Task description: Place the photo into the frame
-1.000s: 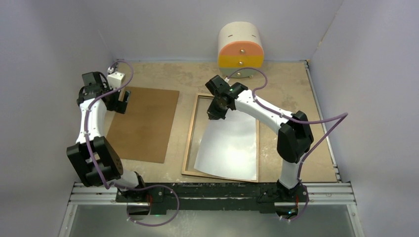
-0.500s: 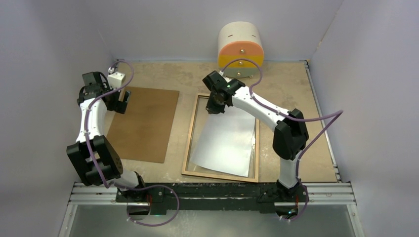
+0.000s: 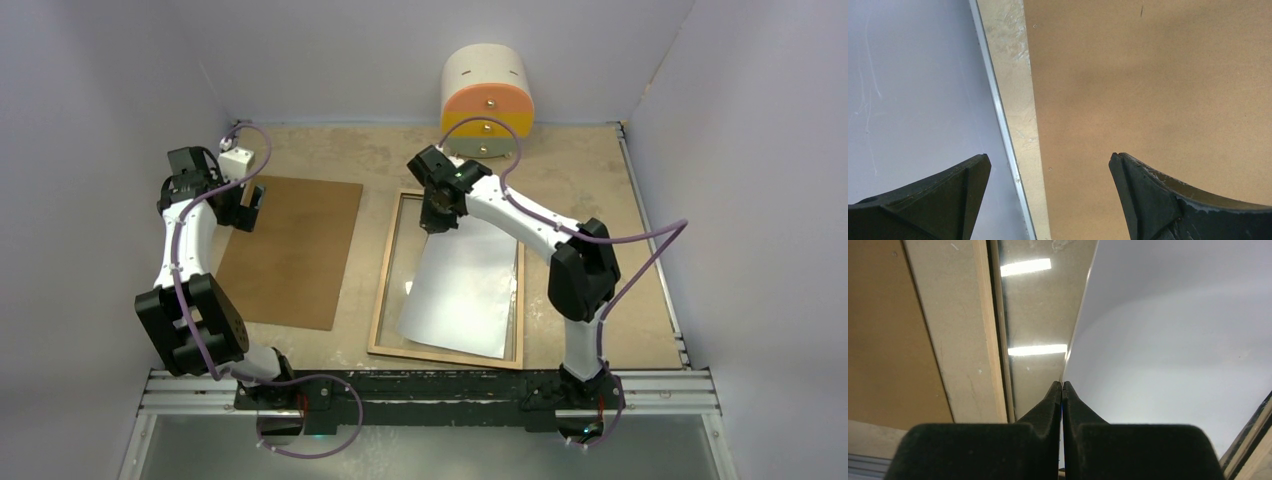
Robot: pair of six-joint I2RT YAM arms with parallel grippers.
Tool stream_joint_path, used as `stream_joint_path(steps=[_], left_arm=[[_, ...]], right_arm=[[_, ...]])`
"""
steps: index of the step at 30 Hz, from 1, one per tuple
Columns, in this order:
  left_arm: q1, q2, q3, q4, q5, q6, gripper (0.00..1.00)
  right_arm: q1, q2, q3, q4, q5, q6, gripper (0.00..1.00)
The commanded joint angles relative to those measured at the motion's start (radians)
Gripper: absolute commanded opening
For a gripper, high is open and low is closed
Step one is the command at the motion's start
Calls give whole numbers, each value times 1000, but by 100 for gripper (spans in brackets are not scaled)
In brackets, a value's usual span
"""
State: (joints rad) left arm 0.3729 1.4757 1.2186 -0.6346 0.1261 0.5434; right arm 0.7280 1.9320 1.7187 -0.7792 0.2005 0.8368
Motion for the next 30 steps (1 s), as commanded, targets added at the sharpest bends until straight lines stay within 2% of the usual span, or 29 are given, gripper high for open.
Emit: stream_joint_path(steps=[1,10,17,25,30], left_arm=[[6,5,2,24,0,15,100],[6,3,16,19,-9,16,100],[7,0,14,17,-9,23,100],[7,0,0,16,4,21,100],[8,-3,1,16,0,28,100]], right_arm=[[19,51,91,-76,49,-81,0],[125,207,307,-229,163,-116,0],[130,194,264,-227,185,-103,0],[126,141,205,-242,243,41,0],[126,171,223,-228,208,18,0]])
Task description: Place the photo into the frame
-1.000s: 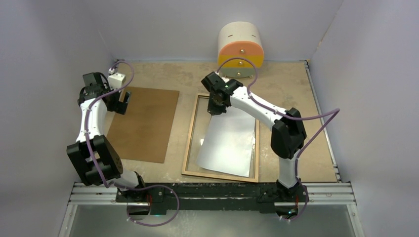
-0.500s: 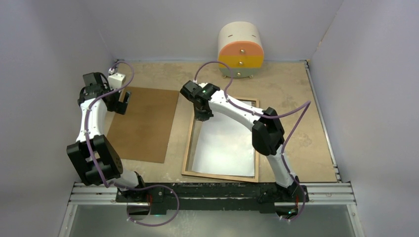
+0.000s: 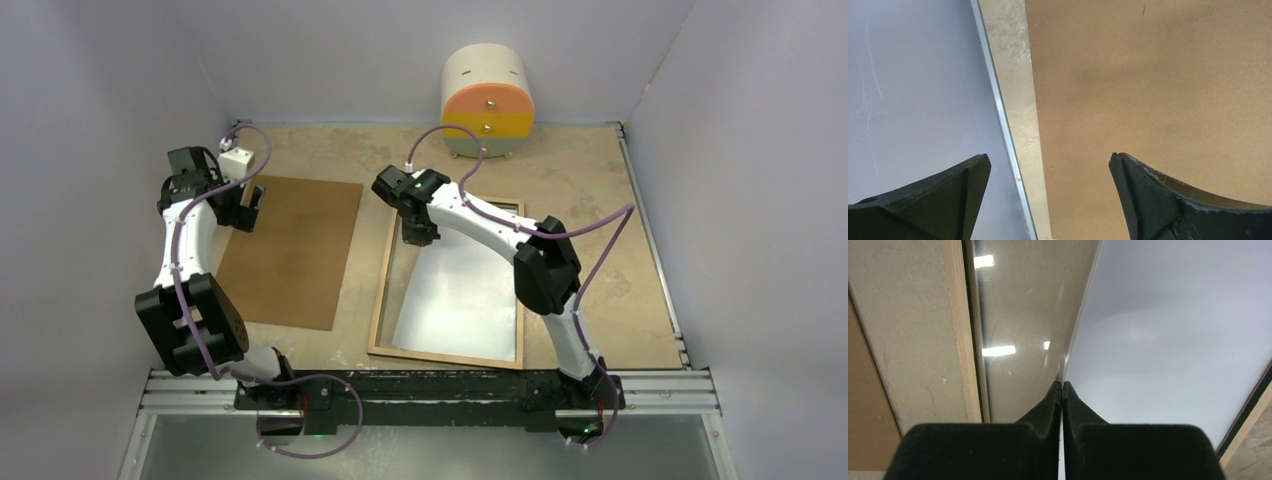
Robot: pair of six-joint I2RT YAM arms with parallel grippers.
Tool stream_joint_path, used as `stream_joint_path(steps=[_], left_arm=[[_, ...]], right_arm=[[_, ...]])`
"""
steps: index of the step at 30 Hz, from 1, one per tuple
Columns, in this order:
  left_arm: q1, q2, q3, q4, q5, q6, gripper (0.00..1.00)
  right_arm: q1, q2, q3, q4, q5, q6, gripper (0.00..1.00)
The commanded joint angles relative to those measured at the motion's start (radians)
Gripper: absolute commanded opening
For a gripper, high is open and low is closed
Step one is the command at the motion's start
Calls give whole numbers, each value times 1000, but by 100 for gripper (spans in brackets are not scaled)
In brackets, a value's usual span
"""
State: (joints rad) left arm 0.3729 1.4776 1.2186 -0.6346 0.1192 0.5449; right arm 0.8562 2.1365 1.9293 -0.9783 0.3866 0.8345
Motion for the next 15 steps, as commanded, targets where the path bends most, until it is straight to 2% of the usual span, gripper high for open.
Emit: stream_joint_path(steps=[1,8,13,15], left_arm=[[6,-5,1,16,7,29,100],[7,17,-7,22,-7,30,100],[7,17,-15,33,-31,39,100],[8,16,-17,38,-35,43,100]], right_arm=[[-2,-28,15,-25,17,13,0],[-2,-17,-14,66,-69,-34,2],[-2,-16,-26,121,-91,-35,43],[-3,-29,-54,164,-103,-38,51]])
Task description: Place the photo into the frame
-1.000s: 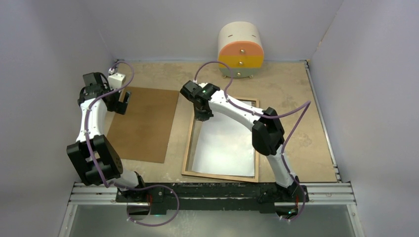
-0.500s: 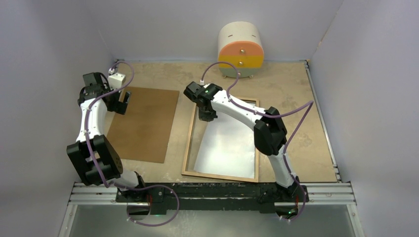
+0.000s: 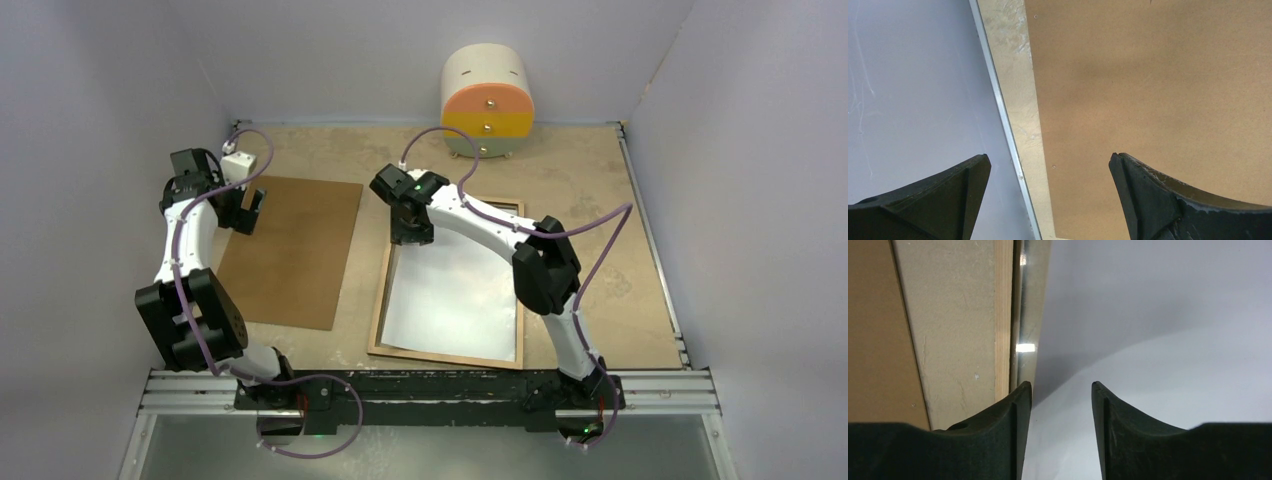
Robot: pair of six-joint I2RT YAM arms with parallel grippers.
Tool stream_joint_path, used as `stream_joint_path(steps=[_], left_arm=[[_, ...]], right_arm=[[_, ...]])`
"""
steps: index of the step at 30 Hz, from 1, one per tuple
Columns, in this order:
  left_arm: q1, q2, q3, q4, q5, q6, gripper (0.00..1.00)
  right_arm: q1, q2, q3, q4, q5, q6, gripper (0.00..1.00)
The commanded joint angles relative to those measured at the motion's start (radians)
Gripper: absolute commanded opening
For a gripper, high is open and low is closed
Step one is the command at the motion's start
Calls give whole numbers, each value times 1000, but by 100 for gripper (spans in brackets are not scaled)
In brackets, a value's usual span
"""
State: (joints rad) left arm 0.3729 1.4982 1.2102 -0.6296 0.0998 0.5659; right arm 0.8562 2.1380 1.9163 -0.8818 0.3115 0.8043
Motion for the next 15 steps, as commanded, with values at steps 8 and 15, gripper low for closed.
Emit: stream_joint_path(steps=[8,15], left_arm=[[6,31,9,28,-17,26,100],[7,67,26,27,-23,34,100]], right_arm=[[-2,-48,-88,139,-75,-14,67],[-3,-79,-108,195,-92,-20,78]])
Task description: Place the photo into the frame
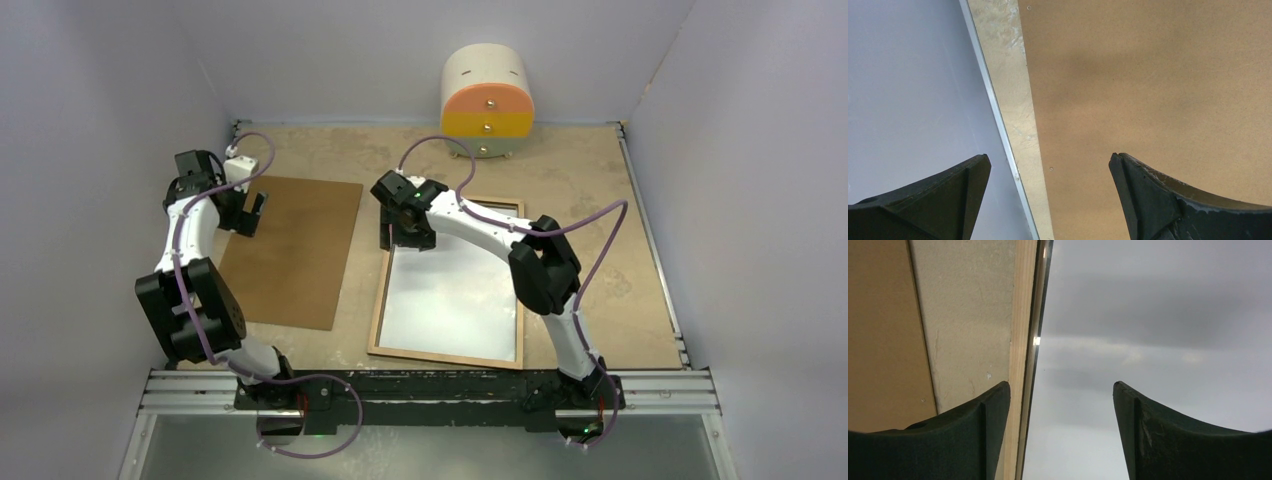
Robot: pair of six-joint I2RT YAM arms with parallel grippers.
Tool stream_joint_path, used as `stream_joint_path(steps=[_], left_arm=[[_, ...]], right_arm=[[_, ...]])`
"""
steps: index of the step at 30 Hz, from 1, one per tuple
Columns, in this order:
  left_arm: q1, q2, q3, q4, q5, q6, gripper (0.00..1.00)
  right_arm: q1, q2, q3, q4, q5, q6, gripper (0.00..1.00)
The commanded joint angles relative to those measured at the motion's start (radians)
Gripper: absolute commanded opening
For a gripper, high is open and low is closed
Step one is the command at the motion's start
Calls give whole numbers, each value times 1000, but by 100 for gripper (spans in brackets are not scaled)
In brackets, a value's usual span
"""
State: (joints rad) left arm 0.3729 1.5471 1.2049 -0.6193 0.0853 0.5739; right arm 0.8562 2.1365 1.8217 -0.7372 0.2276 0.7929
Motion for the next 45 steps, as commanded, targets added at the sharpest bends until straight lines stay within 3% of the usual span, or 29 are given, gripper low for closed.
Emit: stream_joint_path(steps=[1,4,13,21,33,45], left_arm=[[6,28,37,18,-13,26,100],[8,79,52,51,-72,16,97],[23,268,51,308,-432,-19,69],[23,323,0,460,-516,-68,63],[21,438,-15,317,-325,-94,63],[-21,410,-47,55,34,-44,63]], right_arm=[[-1,-84,-14,86,-3,-28,81],[14,-87,-3,176,-62,-19,84],[54,58,99,344,-187,61,85],[55,130,87,417,-198,89,85],[56,194,46,464,-194,148,85],[53,226,3,514,-260,270,85]])
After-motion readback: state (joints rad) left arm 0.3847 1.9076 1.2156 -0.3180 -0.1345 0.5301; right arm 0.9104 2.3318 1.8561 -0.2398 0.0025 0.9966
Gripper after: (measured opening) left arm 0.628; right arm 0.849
